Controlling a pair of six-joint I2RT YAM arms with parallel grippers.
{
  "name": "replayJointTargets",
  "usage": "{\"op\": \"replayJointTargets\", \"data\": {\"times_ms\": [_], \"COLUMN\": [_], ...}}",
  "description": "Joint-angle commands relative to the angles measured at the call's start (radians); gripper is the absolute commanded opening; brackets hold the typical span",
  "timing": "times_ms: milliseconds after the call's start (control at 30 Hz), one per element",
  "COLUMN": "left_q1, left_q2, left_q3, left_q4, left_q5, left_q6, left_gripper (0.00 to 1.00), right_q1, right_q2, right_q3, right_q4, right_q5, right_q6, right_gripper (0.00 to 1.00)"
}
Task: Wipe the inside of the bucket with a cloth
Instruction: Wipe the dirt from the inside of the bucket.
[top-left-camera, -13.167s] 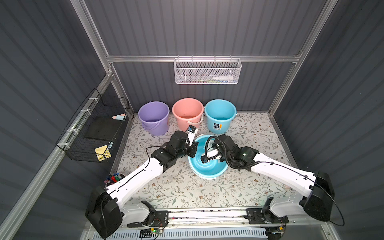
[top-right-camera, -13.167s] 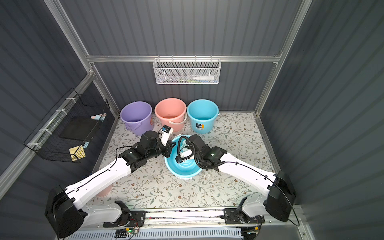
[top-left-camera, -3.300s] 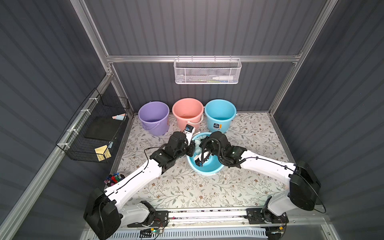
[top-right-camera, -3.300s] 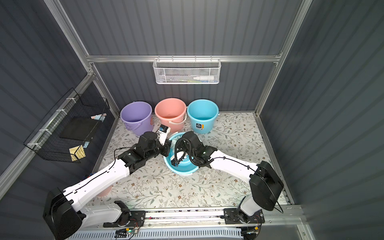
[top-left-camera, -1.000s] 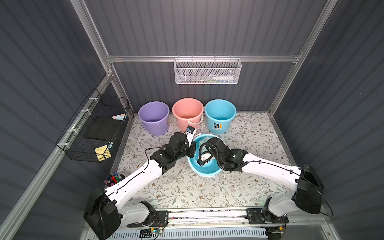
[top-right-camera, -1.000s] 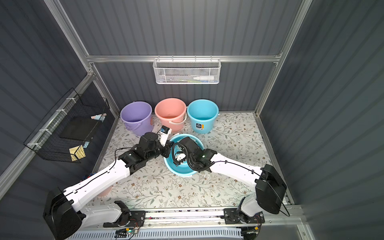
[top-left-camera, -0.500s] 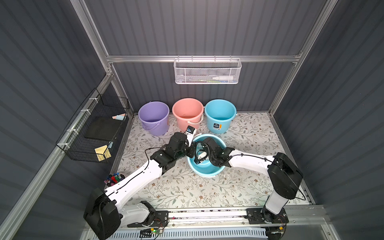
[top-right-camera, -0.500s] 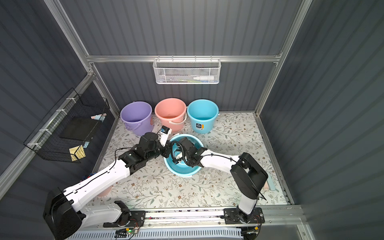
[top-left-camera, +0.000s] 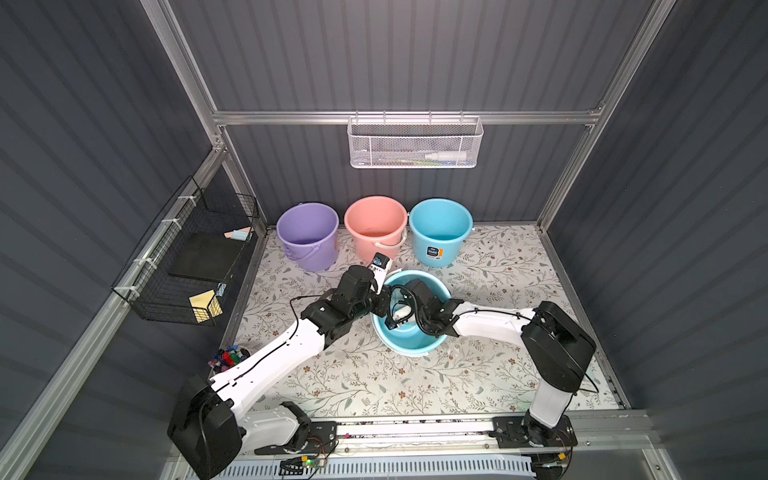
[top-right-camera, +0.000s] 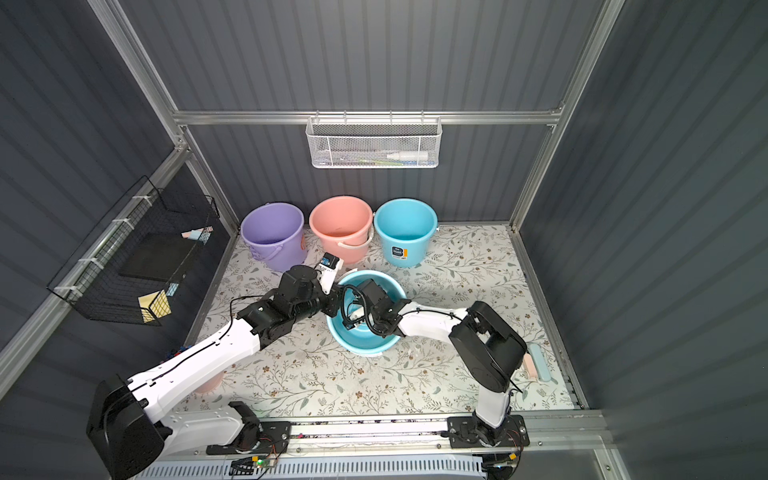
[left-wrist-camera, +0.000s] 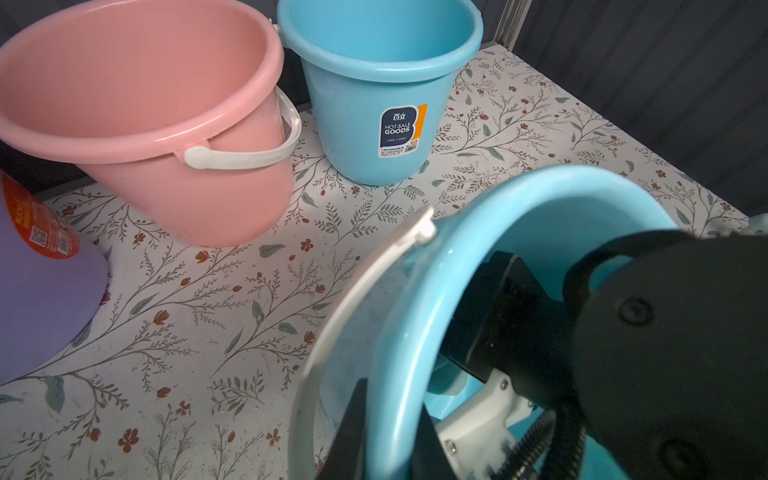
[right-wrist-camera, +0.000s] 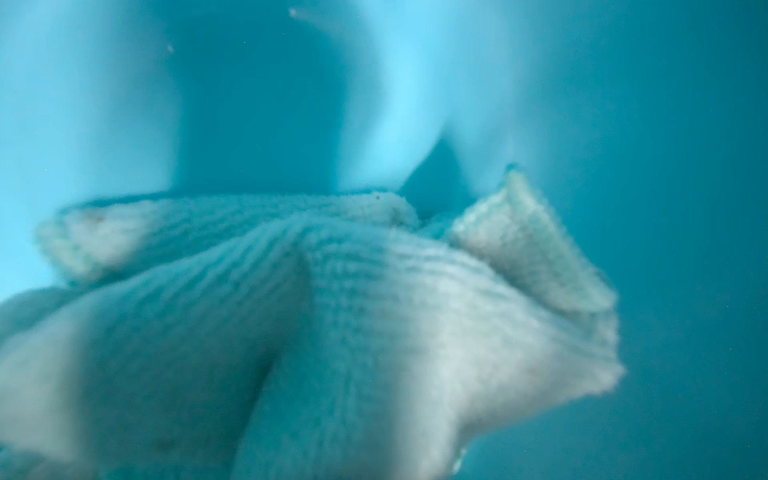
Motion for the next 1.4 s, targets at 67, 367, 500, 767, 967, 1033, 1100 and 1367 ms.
{"op": "replayJointTargets", "data": {"times_ms": [67, 367, 500, 767, 967, 1033, 1100, 1367], "left_q1": [-0.005, -0.005, -0.005, -0.005, -0.005, -0.006, -0.006, -0.006], "left_q2": [-0.011, -0.002, -0.007, -0.01, -0.01, -0.011, -0.014, -0.009], "left_q3": [0.017, 0.017, 0.017, 0.016, 0.018, 0.016, 0.016, 0.018], "left_q4": [0.045, 0.046, 0.046, 0.043, 0.043, 0.043, 0.045, 0.045], "left_q5": [0.026, 0.036, 0.036, 0.035, 0.036, 0.034, 0.032, 0.031], "left_q6": [-0.012, -0.011, -0.011, -0.011, -0.011, -0.011, -0.011, -0.011], "left_gripper": [0.0, 0.0, 0.0, 0.0, 0.0, 0.0, 0.0, 0.0], "right_q1": [0.023, 0.09, 0.095, 0.095, 0.095, 0.095, 0.095, 0.14], "right_q2": [-0.147, -0.306, -0.308, -0.307, -0.409, -0.454, -0.496, -0.616], "right_q3": [-0.026, 0.001, 0.056, 0.134, 0.101, 0.078, 0.059, 0.021], "right_q4": [-0.046, -0.072, -0.073, -0.137, -0.337, -0.41, -0.508, -0.856], "right_q5": [-0.063, -0.193, -0.196, -0.022, 0.079, 0.084, 0.077, -0.085], "right_q6": [-0.079, -0.325, -0.388, -0.399, -0.314, -0.281, -0.239, -0.034], "right_gripper": [0.0, 0.0, 0.0, 0.0, 0.0, 0.0, 0.0, 0.0]}}
